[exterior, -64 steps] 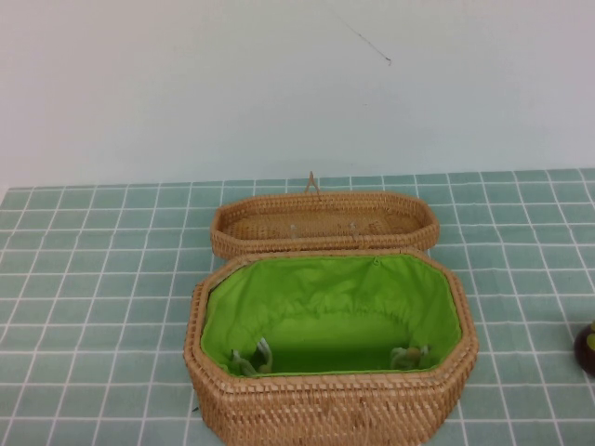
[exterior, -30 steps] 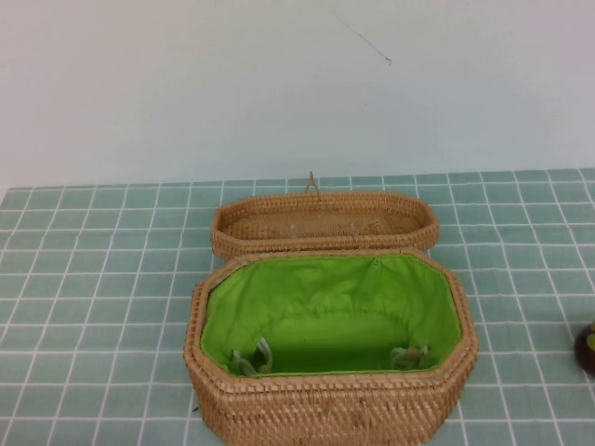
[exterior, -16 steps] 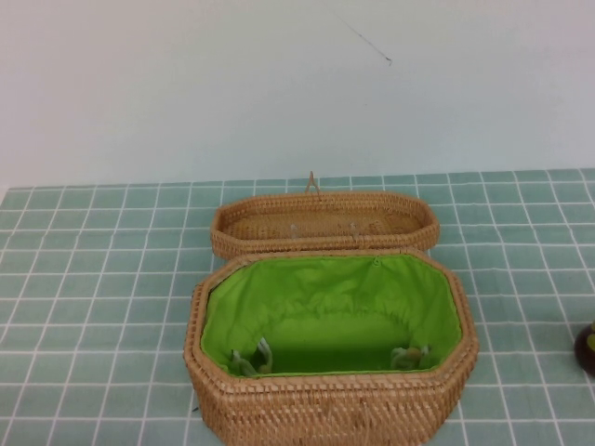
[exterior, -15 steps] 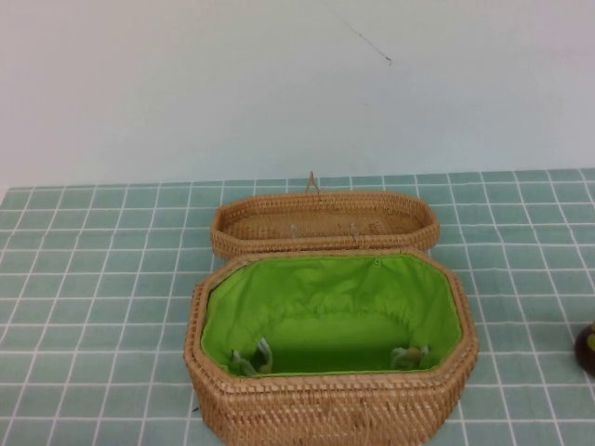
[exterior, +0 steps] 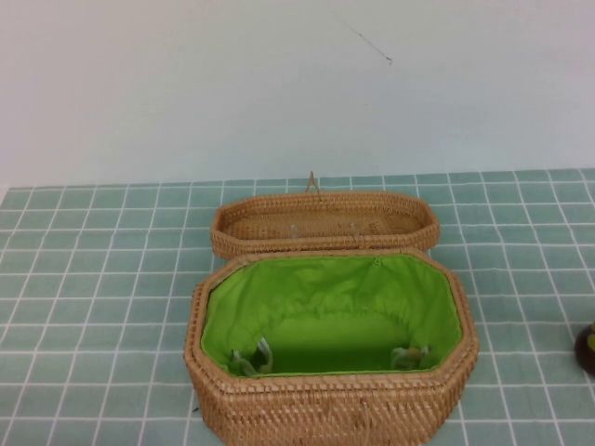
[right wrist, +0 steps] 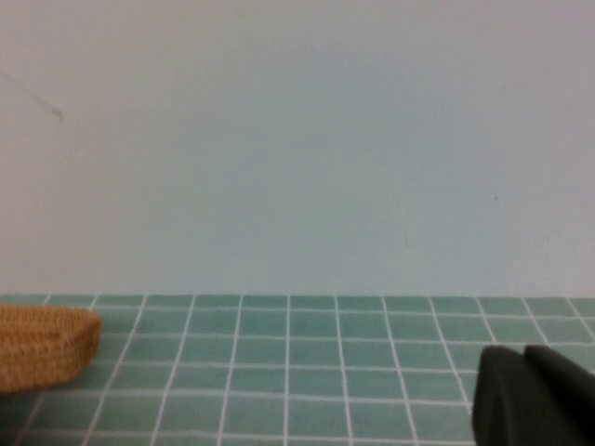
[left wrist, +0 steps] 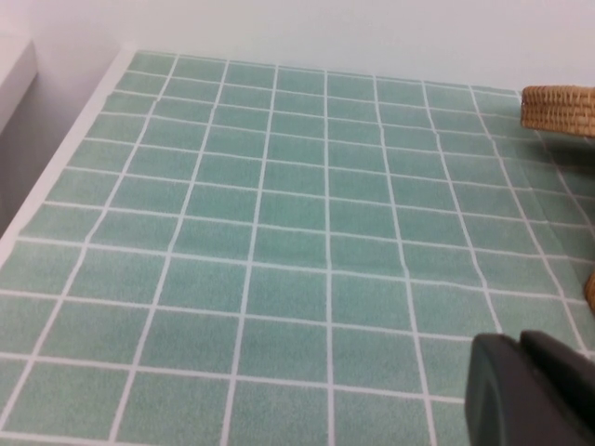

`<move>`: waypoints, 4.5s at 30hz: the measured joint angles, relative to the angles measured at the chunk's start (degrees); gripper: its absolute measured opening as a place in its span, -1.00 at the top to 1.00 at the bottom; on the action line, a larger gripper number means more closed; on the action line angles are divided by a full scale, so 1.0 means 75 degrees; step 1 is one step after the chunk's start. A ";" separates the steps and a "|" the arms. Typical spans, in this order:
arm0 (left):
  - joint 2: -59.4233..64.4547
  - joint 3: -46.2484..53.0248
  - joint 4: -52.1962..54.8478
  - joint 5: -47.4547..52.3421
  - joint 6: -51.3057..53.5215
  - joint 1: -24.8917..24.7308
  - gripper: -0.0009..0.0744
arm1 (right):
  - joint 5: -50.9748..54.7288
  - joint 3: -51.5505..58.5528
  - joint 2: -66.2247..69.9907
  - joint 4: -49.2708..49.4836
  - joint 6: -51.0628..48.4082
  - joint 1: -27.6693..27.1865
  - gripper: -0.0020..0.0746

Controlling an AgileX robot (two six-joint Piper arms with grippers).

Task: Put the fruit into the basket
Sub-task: Pick up the mangosteen on the table

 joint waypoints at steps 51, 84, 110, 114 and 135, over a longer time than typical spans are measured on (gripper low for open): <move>0.0000 0.0000 0.0000 0.0000 0.0000 0.0020 0.98 | -0.4629 0.0388 0.6422 -0.3619 0.3780 0.0553 0.04; 0.0000 0.0000 0.0000 0.0000 0.0000 0.0020 0.98 | -0.6584 0.0333 0.7445 -0.4111 0.4343 0.0553 0.93; 0.0000 0.0000 0.0000 0.0000 0.0000 0.0020 0.98 | -0.5745 0.0333 0.7445 -0.3381 0.3170 0.0553 -0.04; 0.0000 0.0000 0.0000 0.0000 0.0000 0.0020 0.98 | -0.5745 0.0333 0.7467 -0.3449 0.3166 0.0553 -0.04; 0.0000 0.0000 0.0000 0.0000 0.0000 0.0020 0.98 | -0.6426 0.0326 0.8617 -0.3646 0.3450 0.0553 0.89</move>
